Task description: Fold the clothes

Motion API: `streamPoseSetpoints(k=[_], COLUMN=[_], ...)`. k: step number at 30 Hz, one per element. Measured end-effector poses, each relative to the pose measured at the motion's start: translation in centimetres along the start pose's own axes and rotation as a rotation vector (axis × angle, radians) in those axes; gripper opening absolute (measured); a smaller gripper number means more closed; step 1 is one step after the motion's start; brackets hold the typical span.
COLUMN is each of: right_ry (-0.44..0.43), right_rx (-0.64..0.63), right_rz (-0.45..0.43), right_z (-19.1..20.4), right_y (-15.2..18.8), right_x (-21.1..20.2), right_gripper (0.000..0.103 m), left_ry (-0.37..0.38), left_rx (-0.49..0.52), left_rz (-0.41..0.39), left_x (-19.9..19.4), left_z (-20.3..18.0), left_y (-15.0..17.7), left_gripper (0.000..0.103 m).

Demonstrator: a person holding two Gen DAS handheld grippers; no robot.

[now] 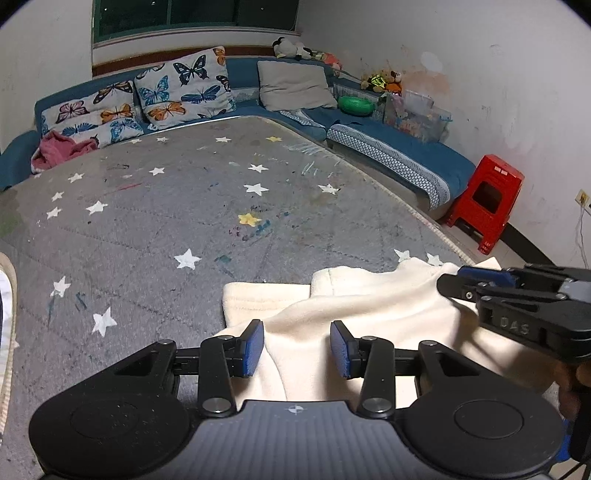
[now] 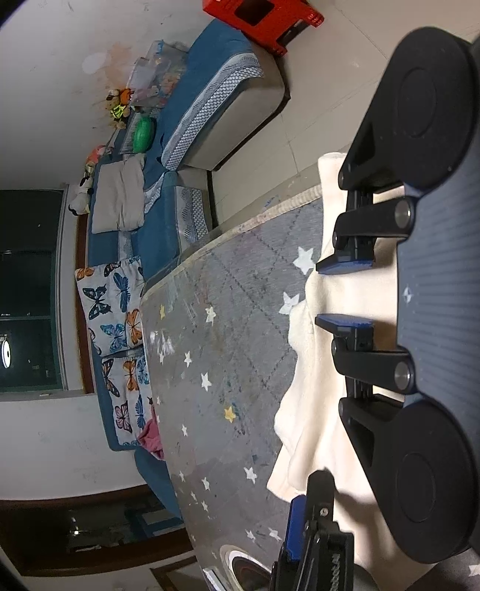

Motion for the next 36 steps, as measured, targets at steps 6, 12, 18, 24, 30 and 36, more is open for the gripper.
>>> streamPoseSetpoints(k=[6, 12, 18, 24, 30, 36], right_ry=[-0.052, -0.099, -0.1, -0.088, -0.058, -0.048], right_rx=[-0.052, -0.091, -0.114, -0.101, -0.047, -0.011], right_rz=[-0.02, -0.008, 0.009, -0.017, -0.02, -0.019], right_z=[1.9, 3.9, 4.7, 4.1, 2.3, 1.6], right_y=[0.1, 1.9, 4.3, 4.8, 5.0, 5.4], right_x=[-2.5, -4.8, -6.6, -8.5, -8.8, -9.1], right_gripper=[0.04, 0.042, 0.043, 0.047, 0.048, 0.051], left_ry=[-0.01, -0.021, -0.029, -0.036, -0.049, -0.05], left_rx=[0.014, 0.03, 0.037, 0.041, 0.049, 0.042], left_rz=[-0.004, -0.012, -0.018, -0.02, -0.034, -0.049], left_x=[-0.1, -0.2, -0.1, -0.1, -0.7, -2.6], left_z=[-0.1, -0.2, -0.3, -0.2, -0.2, 0.3], left_y=[0.0, 0.1, 0.2, 0.3, 0.1, 0.6], left_gripper=[0.043, 0.043, 0.043, 0.043, 0.045, 0.048])
Point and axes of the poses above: each gripper's, at about its wrist camera, not at the fingertips, and x roughly the way its jaws point, z to its left, y to its underside, the point moved 10 cm from there along x, roughly the way its jaws point, and after that the axes turned 6 degrees about -z, right-handed, at the moved point
